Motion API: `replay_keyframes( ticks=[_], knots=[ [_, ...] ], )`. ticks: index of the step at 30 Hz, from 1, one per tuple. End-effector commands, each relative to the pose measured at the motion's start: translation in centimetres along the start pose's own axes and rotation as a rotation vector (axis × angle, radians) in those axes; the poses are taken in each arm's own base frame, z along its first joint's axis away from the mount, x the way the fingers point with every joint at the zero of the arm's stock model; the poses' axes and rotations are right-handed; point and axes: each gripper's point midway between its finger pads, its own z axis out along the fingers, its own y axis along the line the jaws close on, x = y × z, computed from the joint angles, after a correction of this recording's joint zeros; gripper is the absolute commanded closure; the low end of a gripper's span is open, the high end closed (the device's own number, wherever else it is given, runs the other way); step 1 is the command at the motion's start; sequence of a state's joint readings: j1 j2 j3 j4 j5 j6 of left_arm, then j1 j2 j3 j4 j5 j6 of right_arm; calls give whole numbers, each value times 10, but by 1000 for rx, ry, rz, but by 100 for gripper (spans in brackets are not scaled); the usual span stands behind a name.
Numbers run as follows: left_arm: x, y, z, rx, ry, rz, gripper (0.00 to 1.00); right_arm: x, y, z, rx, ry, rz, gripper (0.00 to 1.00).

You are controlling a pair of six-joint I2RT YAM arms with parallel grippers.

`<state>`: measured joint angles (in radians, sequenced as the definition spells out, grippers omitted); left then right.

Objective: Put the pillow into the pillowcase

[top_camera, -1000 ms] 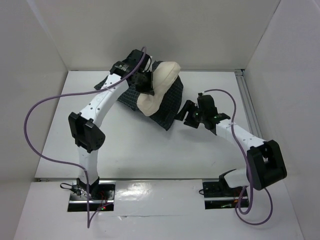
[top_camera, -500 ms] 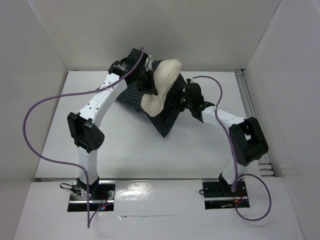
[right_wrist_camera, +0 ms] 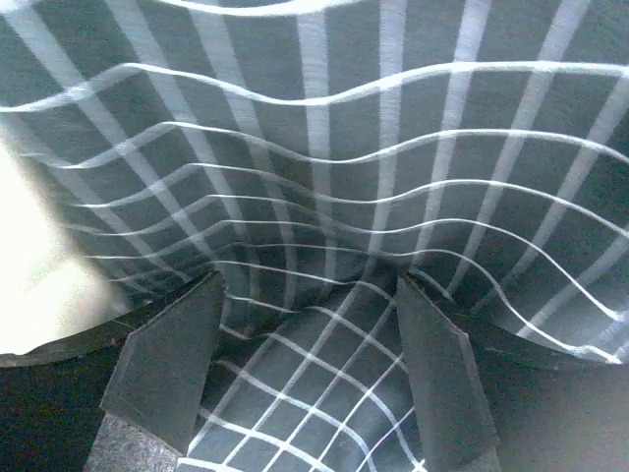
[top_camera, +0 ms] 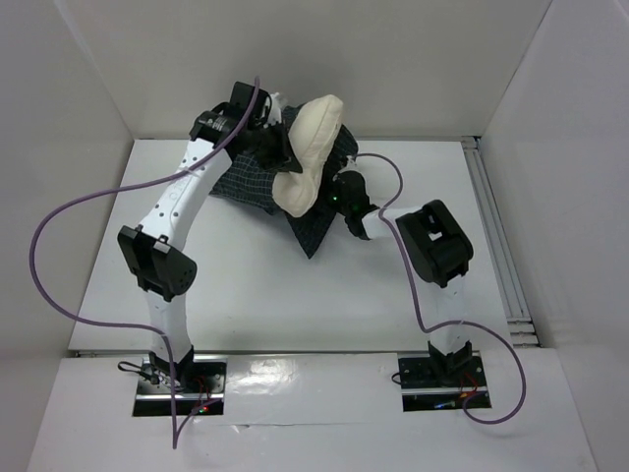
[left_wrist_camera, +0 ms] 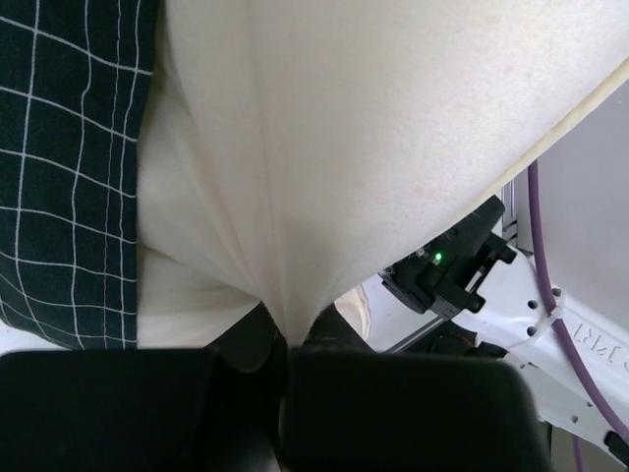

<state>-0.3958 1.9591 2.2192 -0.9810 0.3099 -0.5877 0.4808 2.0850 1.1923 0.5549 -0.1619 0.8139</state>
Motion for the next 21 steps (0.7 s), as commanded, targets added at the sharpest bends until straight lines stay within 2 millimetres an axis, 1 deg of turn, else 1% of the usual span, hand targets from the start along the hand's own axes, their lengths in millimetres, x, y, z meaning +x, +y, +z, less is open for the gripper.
replay_keyframes(
  ticks=[1, 2, 3, 4, 5, 6, 8, 9, 11, 13, 15, 17, 18, 19, 20, 21],
  knots=[
    [-36, -36, -58, 113, -181, 51, 100, -49, 64, -11, -196, -206, -68, 22],
    [-38, -32, -59, 108, -187, 46, 100, -46, 58, -16, -182, -211, -65, 22],
    [-38, -32, -59, 107, -187, 46, 100, -49, 69, -22, -203, -232, -78, 22],
    [-41, -29, -60, 102, -192, 40, 100, -50, 71, -22, -210, -238, -79, 22],
    [-39, -29, -62, 102, -192, 40, 100, -43, 72, -23, -216, -230, -81, 22],
    [-39, -29, -62, 102, -192, 40, 100, -46, 76, -25, -223, -236, -82, 24],
    [-38, -30, -62, 110, -187, 41, 100, -53, 79, -27, -225, -261, -81, 24],
    [-38, -30, -62, 110, -187, 41, 100, -51, 77, -27, -215, -253, -79, 24],
    [-38, -30, -62, 109, -188, 50, 100, -60, 87, -29, -238, -276, -95, 24],
    [-37, -31, -62, 117, -183, 51, 100, -60, 99, -36, -236, -280, -125, 21],
    [-36, -29, -60, 113, -176, 48, 100, -66, 102, -40, -225, -301, -121, 16],
    [-34, -27, -57, 109, -168, 45, 100, -64, 98, -37, -218, -295, -121, 13],
    [-34, -27, -57, 109, -168, 45, 100, -70, 103, -29, -231, -306, -122, 13],
    [-33, -29, -58, 118, -163, 46, 100, -69, 102, -23, -216, -293, -121, 13],
    [-31, -27, -55, 114, -155, 42, 100, -73, 103, -17, -216, -304, -119, 14],
    [-30, -27, -58, 115, -156, 43, 100, -83, 114, -13, -238, -325, -121, 24]
  ],
)
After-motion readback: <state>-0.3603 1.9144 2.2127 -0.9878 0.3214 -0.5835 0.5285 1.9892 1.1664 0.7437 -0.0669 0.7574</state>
